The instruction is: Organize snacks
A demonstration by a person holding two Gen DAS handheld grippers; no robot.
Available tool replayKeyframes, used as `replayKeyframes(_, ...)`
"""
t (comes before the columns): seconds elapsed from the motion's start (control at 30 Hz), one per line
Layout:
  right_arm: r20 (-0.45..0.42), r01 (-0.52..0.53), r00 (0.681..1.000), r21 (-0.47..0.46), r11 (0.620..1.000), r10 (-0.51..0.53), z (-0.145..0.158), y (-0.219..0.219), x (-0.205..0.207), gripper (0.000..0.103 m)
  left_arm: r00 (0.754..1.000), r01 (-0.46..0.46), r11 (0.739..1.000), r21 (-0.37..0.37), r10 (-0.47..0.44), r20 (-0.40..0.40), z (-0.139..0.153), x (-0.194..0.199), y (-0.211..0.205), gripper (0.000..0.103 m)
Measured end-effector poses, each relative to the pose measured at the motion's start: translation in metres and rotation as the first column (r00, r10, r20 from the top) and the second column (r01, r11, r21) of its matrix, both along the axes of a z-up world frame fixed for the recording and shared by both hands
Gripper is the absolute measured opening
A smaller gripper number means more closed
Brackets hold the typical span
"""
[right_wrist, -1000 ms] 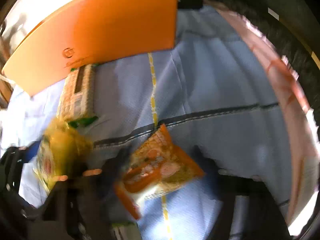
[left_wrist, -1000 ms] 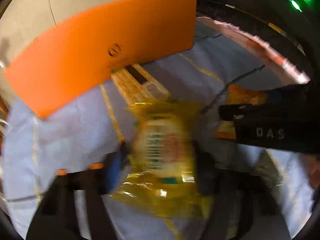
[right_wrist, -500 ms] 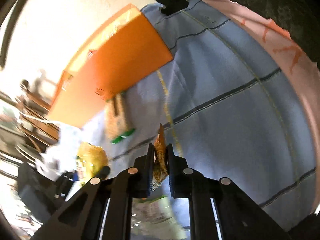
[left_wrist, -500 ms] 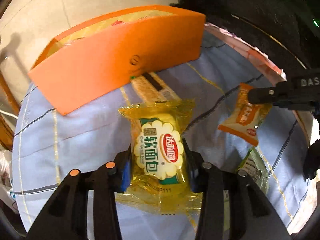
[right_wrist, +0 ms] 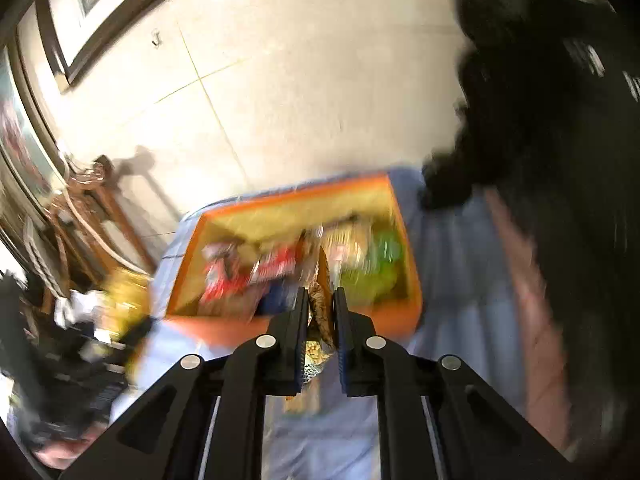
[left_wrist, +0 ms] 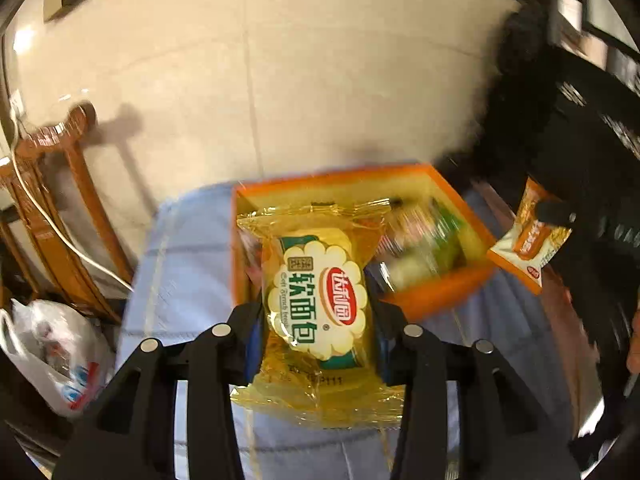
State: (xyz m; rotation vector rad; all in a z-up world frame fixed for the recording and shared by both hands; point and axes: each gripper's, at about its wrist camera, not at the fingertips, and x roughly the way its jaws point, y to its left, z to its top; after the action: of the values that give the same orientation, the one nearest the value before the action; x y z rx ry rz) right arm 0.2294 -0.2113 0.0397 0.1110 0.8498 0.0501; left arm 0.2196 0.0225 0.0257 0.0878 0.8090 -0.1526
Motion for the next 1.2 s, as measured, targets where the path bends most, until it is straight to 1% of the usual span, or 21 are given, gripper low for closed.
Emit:
replayKeyframes(0.07,-0.010,-0.019,1.000,-0.005,1.000,0.019,0.011,0.002,0.023,0.012,1.000,-0.023,1.000,0.020,0.023,-0.002,0.019,0.025,0.006,0.041)
replayKeyframes(0.13,-0.031,-0.016,0.999,-0.017,1.000,0.015,0.021,0.003,0.042,0.012,0.999,-0.039,0.998,0.048,0.040,-0.015,0.026,0.041,0.009,0.041)
replayKeyframes(0.23,-0.063,-0.008,0.998,-0.011,1.000,0.007,0.018,0.002,0.065,0.012,0.998,-0.065,0.995,0.080,0.067,-0.020,0.036,0.064,0.011,0.041)
replayKeyframes(0.4,-0.114,0.024,0.993,-0.032,0.999,-0.027,0.007,0.005,0.096,0.012,0.997,-0.070,0.992,0.102,0.074,-0.034,0.030,0.091,-0.005,0.041)
replayKeyframes(0.47,-0.119,0.033,0.992,-0.040,0.999,-0.037,0.001,0.006,0.106,0.014,0.996,-0.079,0.993,0.084,0.082,-0.033,0.030,0.098,-0.008,0.042)
replayKeyframes(0.5,-0.120,0.043,0.992,-0.042,0.998,-0.047,0.000,0.006,0.107,0.021,0.995,-0.091,0.994,0.065,0.094,-0.037,0.028,0.101,-0.006,0.055)
replayKeyframes(0.53,-0.125,0.052,0.991,-0.042,0.998,-0.056,-0.001,0.005,0.108,0.069,0.993,-0.108,0.993,0.046,0.110,-0.048,0.028,0.104,-0.004,0.099)
replayKeyframes(0.57,-0.131,0.065,0.989,-0.044,0.997,-0.070,-0.002,0.003,0.107,0.096,0.989,-0.128,0.991,0.029,0.130,-0.068,0.025,0.108,-0.002,0.096)
replayKeyframes(0.6,-0.113,0.082,0.990,-0.045,0.996,-0.087,0.000,0.001,0.103,0.099,0.987,-0.141,0.990,0.028,0.143,-0.079,0.022,0.109,-0.001,0.099)
replayKeyframes(0.67,-0.105,0.071,0.992,-0.051,0.996,-0.076,0.004,0.001,0.094,0.099,0.986,-0.141,0.989,0.051,0.145,-0.085,0.017,0.105,-0.003,0.099)
replayKeyframes(0.77,-0.093,0.065,0.993,-0.100,0.993,-0.074,0.010,0.000,0.063,0.099,0.991,-0.115,0.985,0.129,0.123,-0.059,0.010,0.085,-0.007,0.099)
replayKeyframes(0.83,-0.096,0.055,0.993,-0.109,0.993,-0.066,0.008,-0.002,0.036,0.099,0.992,-0.093,0.985,0.149,0.105,-0.074,0.002,0.063,-0.009,0.099)
replayKeyframes(0.9,-0.116,0.022,0.993,-0.110,0.994,-0.035,-0.004,-0.001,-0.006,0.099,0.997,-0.043,0.987,0.152,0.054,-0.064,-0.012,0.019,-0.011,0.099)
replayKeyframes(0.93,-0.121,-0.010,0.993,-0.106,0.994,-0.003,-0.013,0.003,-0.025,0.100,0.998,-0.007,0.990,0.143,0.016,-0.057,-0.022,-0.004,-0.012,0.099)
replayKeyframes(0.97,-0.135,-0.075,0.989,-0.099,0.992,0.062,-0.024,0.009,-0.044,0.100,0.998,0.032,0.990,0.136,-0.025,-0.056,-0.030,-0.026,-0.012,0.099)
replayKeyframes(1.0,-0.144,-0.180,0.976,-0.106,0.978,0.164,-0.042,0.021,-0.072,0.099,0.996,0.072,0.989,0.129,-0.065,-0.058,-0.040,-0.047,-0.013,0.099)
replayKeyframes(1.03,-0.149,-0.239,0.964,-0.124,0.963,0.220,-0.057,0.030,-0.091,0.099,0.992,0.118,0.985,0.130,-0.110,-0.068,-0.058,-0.079,-0.013,0.099)
replayKeyframes(1.07,-0.169,-0.303,0.945,-0.138,0.943,0.280,-0.074,0.040,-0.109,0.099,0.990,0.130,0.982,0.134,-0.121,-0.080,-0.069,-0.097,-0.012,0.099)
replayKeyframes(1.13,-0.230,-0.432,0.891,-0.163,0.887,0.392,-0.114,0.062,-0.144,0.099,0.981,0.149,0.980,0.131,-0.130,-0.141,-0.098,-0.135,-0.004,0.099)
replayKeyframes(1.17,-0.261,-0.496,0.855,-0.165,0.853,0.448,-0.132,0.073,-0.157,0.099,0.979,0.147,0.980,0.133,-0.125,-0.161,-0.107,-0.145,0.000,0.099)
replayKeyframes(1.2,-0.299,-0.580,0.803,-0.187,0.793,0.516,-0.154,0.085,-0.170,0.099,0.977,0.141,0.980,0.142,-0.114,-0.180,-0.117,-0.155,0.006,0.099)
